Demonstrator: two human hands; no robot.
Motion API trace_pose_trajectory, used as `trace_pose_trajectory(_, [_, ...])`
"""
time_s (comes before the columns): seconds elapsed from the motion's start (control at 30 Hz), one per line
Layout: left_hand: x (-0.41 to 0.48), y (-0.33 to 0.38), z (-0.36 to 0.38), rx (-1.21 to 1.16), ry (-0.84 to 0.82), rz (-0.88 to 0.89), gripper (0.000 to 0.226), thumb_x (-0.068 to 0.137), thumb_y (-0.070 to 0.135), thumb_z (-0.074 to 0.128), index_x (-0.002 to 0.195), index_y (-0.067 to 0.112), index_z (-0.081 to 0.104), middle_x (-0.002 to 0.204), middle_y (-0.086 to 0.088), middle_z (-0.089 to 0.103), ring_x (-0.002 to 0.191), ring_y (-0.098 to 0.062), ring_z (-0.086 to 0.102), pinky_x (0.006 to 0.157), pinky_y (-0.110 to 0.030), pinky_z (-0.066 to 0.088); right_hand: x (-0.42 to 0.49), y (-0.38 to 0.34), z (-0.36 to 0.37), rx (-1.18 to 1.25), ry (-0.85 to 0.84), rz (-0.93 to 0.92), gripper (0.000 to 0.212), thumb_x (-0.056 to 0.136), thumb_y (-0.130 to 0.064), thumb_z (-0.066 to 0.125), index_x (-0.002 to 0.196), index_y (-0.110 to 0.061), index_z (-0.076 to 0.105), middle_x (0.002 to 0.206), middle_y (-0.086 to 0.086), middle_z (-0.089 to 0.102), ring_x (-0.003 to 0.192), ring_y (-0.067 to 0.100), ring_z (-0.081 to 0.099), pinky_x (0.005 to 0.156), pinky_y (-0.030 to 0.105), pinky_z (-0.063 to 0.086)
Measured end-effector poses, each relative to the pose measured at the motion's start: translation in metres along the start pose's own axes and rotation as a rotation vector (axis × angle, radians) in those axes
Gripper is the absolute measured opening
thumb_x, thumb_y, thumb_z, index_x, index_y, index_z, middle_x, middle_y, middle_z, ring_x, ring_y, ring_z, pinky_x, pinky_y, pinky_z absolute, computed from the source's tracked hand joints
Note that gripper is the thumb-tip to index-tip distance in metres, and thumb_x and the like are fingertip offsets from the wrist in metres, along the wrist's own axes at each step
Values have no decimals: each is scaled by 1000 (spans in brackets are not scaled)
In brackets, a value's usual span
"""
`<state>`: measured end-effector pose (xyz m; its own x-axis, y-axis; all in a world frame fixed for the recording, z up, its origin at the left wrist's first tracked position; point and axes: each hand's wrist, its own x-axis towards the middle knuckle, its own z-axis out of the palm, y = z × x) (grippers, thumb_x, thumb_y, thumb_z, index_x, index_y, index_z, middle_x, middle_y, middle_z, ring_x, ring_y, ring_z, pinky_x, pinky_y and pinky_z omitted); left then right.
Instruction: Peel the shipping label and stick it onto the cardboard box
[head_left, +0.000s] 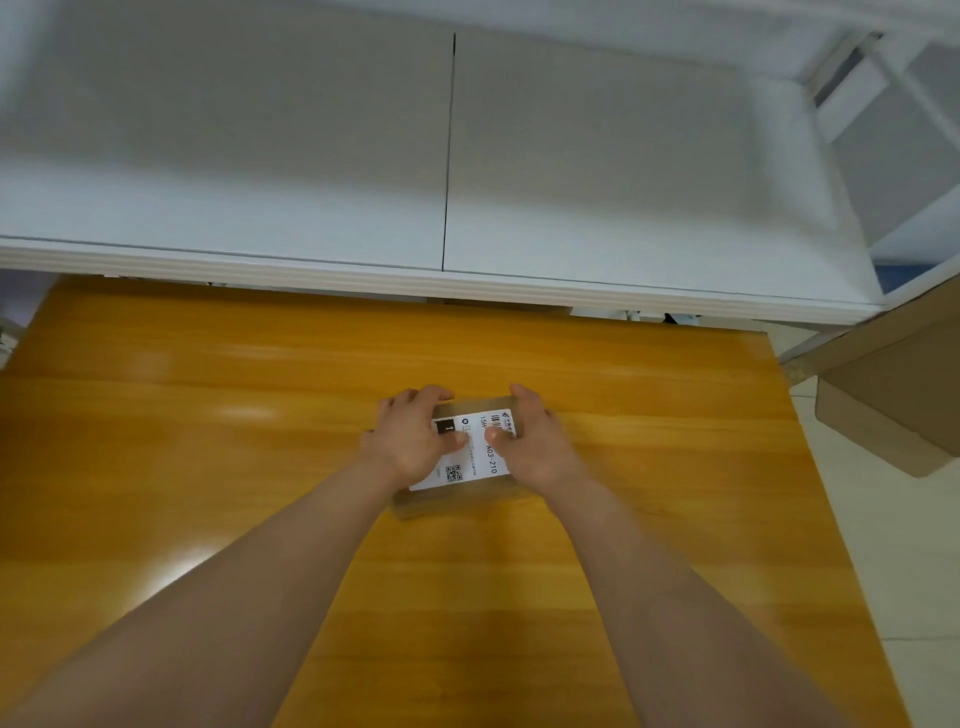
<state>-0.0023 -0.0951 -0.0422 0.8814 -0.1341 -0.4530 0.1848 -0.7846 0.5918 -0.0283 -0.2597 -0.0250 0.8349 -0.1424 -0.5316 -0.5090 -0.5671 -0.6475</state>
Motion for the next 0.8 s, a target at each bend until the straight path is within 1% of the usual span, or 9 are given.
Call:
trace_pose_trajectory(0.07, [-8,0,0,-96,56,13,70,88,35,70,149,27,36,158,-6,28,145,-30,22,115,-49,31,-6,-2,-3,-56,-11,7,69,99,-20,59,157,-30,22,139,11,57,105,24,67,78,33,60])
trace_pose_trajectory(0.13, [-16,0,-2,-184,154,-10,73,90,28,70,152,22,32,160,-9,19,147,-31,19,114,-43,31,-10,-1,-5,-133,-17,19,68,99,-16,59,156,-27,23,131,11,65,108,26,68,85,40,60])
trace_pose_trajectory(0.23, [-23,-3,-8,-208,248,-120,71,91,29,68,151,16,31,155,-15,24,144,-34,24,111,-41,34,-16,0,-10,-207,-4,53,64,97,-11,59,152,-22,28,121,12,70,104,28,70,85,43,59])
trace_pose_trajectory(0.3, [-25,-9,-11,-174,222,-205,71,91,33,66,151,16,32,153,-19,28,141,-38,27,112,-43,31,-19,1,-12,-232,8,72,59,96,-10,59,148,-20,33,119,11,71,103,29,70,84,43,59])
trace_pose_trajectory(0.43, [-27,-19,-16,-159,200,-355,68,92,41,61,149,15,34,147,-22,35,134,-41,39,110,-45,37,-23,5,-11,-228,35,133,48,94,-15,61,137,-14,41,115,13,71,101,33,71,84,47,60])
trace_pose_trajectory(0.53, [-32,-25,-19,-176,219,-407,59,94,39,57,144,13,39,143,-22,40,134,-38,38,107,-46,39,-25,6,-12,-273,45,189,41,93,-19,58,129,-7,44,116,16,69,103,35,69,85,48,60])
trace_pose_trajectory(0.63, [-41,-30,-20,-219,215,-461,49,96,35,49,137,9,41,137,-20,45,124,-38,48,95,-43,46,-30,9,-10,-311,45,237,39,92,-27,55,123,-5,48,116,15,70,102,35,70,86,46,60])
trace_pose_trajectory(0.7, [-50,-29,-18,-261,181,-493,49,98,34,46,136,4,39,134,-21,51,118,-40,53,91,-42,46,-34,11,-6,-357,12,238,40,93,-32,53,122,-5,49,115,14,71,103,33,71,89,45,59])
trace_pose_trajectory(0.8, [-64,-27,-12,-315,150,-505,52,99,35,45,138,2,35,133,-22,56,121,-40,54,93,-42,44,-49,6,-5,-435,-21,224,46,97,-38,48,128,-4,47,122,14,68,110,32,69,90,41,57])
